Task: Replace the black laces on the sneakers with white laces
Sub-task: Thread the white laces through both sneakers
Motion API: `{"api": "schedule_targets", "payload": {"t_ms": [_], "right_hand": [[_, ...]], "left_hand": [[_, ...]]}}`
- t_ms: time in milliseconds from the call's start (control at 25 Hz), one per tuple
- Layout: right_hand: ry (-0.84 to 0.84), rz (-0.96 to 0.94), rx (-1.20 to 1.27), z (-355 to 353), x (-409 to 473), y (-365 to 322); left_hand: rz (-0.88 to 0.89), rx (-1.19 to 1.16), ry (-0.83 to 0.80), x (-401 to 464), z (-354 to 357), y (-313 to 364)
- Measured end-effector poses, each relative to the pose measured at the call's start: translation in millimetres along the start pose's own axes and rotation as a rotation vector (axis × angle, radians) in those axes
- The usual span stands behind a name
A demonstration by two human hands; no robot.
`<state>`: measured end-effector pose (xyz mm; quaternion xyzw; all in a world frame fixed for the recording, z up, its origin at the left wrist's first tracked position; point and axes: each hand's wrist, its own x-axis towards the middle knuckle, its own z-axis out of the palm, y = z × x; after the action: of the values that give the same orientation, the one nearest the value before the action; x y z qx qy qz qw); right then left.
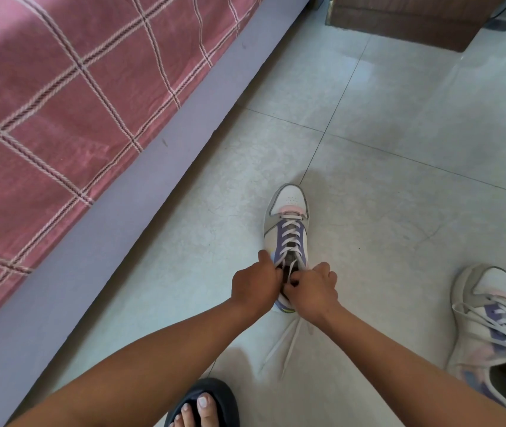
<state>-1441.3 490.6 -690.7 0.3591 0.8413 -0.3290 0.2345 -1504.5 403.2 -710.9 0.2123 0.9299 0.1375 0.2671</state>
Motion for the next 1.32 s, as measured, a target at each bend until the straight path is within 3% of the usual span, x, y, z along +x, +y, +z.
{"api": "schedule_targets", "payload": {"t_ms": [160, 320, 480, 600, 680, 760, 840, 960, 1080, 1160, 1240, 1320], "right_hand": [[0.074, -0.034, 0.194, 2.8, 0.1, 4.3], [0.177, -0.049, 0.074, 7.4, 1.5, 3.7], [0.092, -0.008, 0.095, -1.2, 5.1, 3.8], [0.257, -0.158, 0.122, -2.7, -8.0, 7.5], [0.377, -0.358, 0.133, -4.6, -20.0, 12.3], [0.198, -0.514, 0.252, -8.9, -27.8, 16.6], [-0.088, -0.466, 0.447, -9.5, -38.3, 19.7], [-0.227, -0.353, 0.497, -4.5, -47.6, 28.9], [-0.454, -0.328, 0.349, -18.8, -53.0, 44.9], [-0.546, -0.385, -0.029, -38.6, -43.3, 55.5], [-0.343, -0.401, -0.287, -58.3, -17.7, 61.2], [-0.025, -0.347, -0.164, -73.6, 10.4, 53.9]], "left_hand": [[0.011, -0.021, 0.046, 3.9, -6.0, -2.2], [0.057, -0.081, 0.08, -0.7, -5.4, 3.1], [0.117, -0.078, 0.107, -4.5, -4.9, 10.6], [-0.008, -0.102, 0.077, 1.9, -5.9, 10.6], [-0.095, -0.066, 0.047, 5.8, -7.4, 6.2], [-0.094, 0.061, 0.009, 6.5, -6.0, 0.5], [-0.088, 0.175, -0.043, 6.0, -4.1, 1.4], [-0.102, 0.252, -0.146, 8.6, 0.9, 8.7], [-0.101, 0.224, -0.217, 3.2, -1.5, 11.6], [-0.072, 0.074, -0.396, -0.8, -7.6, 5.5], [-0.064, -0.121, -0.631, 5.4, -28.8, -1.4], [-0.02, -0.201, -0.654, 22.0, -51.0, -5.3]]}}
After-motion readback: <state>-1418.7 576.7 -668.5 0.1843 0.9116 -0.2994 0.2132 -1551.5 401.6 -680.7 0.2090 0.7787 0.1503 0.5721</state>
